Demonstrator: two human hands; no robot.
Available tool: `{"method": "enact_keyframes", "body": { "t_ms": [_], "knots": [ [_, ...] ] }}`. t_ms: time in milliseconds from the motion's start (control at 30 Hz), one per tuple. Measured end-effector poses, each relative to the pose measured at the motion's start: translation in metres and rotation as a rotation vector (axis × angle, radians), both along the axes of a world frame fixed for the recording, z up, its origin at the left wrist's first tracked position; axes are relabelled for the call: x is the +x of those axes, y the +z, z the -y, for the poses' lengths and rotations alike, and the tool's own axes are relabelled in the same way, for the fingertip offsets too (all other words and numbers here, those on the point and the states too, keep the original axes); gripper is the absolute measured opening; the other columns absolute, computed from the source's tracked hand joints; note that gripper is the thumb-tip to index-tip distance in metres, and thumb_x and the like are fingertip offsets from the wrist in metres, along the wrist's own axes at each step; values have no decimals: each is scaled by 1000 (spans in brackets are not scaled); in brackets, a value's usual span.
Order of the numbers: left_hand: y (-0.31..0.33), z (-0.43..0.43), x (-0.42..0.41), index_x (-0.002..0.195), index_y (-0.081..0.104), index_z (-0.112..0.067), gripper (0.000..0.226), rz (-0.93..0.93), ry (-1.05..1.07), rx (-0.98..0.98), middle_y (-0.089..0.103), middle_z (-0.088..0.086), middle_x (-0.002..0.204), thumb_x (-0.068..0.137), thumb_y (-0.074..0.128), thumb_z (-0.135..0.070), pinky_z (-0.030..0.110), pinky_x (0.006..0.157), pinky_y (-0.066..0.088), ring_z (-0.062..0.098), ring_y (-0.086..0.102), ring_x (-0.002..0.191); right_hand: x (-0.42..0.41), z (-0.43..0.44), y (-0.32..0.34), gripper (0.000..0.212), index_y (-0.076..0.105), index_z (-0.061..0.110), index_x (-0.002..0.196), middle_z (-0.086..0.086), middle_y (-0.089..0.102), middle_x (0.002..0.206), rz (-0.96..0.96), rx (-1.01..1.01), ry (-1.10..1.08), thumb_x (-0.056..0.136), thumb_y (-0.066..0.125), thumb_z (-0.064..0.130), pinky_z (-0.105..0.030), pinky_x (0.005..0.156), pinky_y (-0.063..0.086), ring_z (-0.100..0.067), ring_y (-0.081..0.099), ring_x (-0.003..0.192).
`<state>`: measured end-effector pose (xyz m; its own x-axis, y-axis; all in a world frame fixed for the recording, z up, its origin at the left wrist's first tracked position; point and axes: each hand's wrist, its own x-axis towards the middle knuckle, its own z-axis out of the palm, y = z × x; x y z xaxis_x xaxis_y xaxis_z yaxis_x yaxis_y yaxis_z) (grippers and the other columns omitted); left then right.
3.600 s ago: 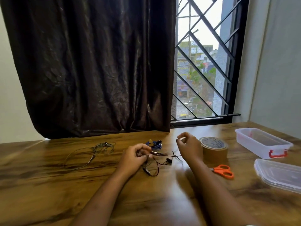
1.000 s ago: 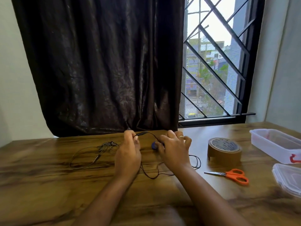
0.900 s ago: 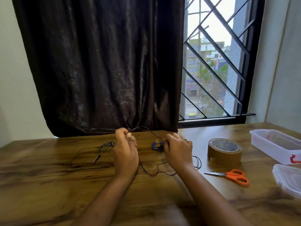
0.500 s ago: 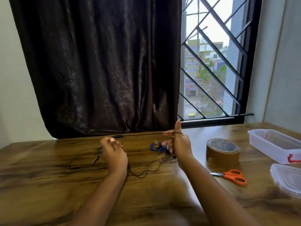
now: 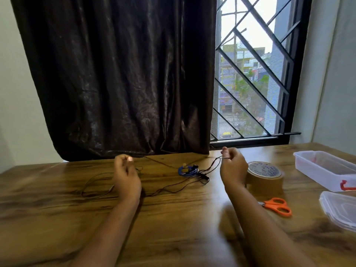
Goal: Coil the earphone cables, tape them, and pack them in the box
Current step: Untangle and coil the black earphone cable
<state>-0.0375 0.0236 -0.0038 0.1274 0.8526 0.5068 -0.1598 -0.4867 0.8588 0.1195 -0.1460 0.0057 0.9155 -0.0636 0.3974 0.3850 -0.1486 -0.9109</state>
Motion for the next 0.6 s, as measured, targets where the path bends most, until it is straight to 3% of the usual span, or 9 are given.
{"method": "enact_keyframes", "body": {
  "t_ms": [100,133,233,333,433,500,600],
  "knots": [
    [4,5,-2,96,49,-24,9,-45,9,329,47,-3,62,99,41,-25,33,41,33,16,41,47,10,3,0,9,59,14,97,-12,66,97,-59,216,-47,97,51,19,-37,70,49,-33,66,84],
    [5,4,-3,97,51,-23,11,-100,25,464,47,-4,59,98,41,-27,34,39,34,15,42,45,11,7,0,11,58,11,104,-14,64,108,-41,161,-60,94,53,10,-35,75,47,-33,65,91],
    [7,9,-7,100,57,-22,16,-239,51,669,45,-10,56,96,43,-31,24,36,31,7,41,42,10,16,-3,51,56,12,123,-12,46,135,64,-217,-122,80,48,-14,-32,91,37,-35,47,116],
    [6,17,-7,99,63,-21,19,-318,33,738,47,-15,60,94,48,-32,9,41,26,-1,42,45,-7,6,-2,66,59,17,126,-7,50,135,333,-405,-116,70,50,-17,-40,97,34,-33,40,122],
    [5,20,-4,95,65,-23,16,-352,2,769,52,-17,65,92,52,-33,9,42,30,-2,46,49,-18,-6,2,80,50,25,136,0,48,140,577,-550,111,67,54,-15,-41,105,24,-24,38,132],
    [4,22,-1,94,65,-25,18,-343,-28,764,59,-17,71,93,52,-38,10,45,36,-1,52,54,-24,-11,3,86,35,30,145,3,43,144,546,-558,428,70,52,-10,-41,111,24,-18,35,135],
    [2,26,3,93,64,-27,21,-314,-105,755,65,-14,79,91,48,-42,27,50,50,1,60,63,-45,-15,3,54,43,28,137,6,59,123,375,-404,824,88,57,13,-30,92,48,-19,58,109]
  ]
}}
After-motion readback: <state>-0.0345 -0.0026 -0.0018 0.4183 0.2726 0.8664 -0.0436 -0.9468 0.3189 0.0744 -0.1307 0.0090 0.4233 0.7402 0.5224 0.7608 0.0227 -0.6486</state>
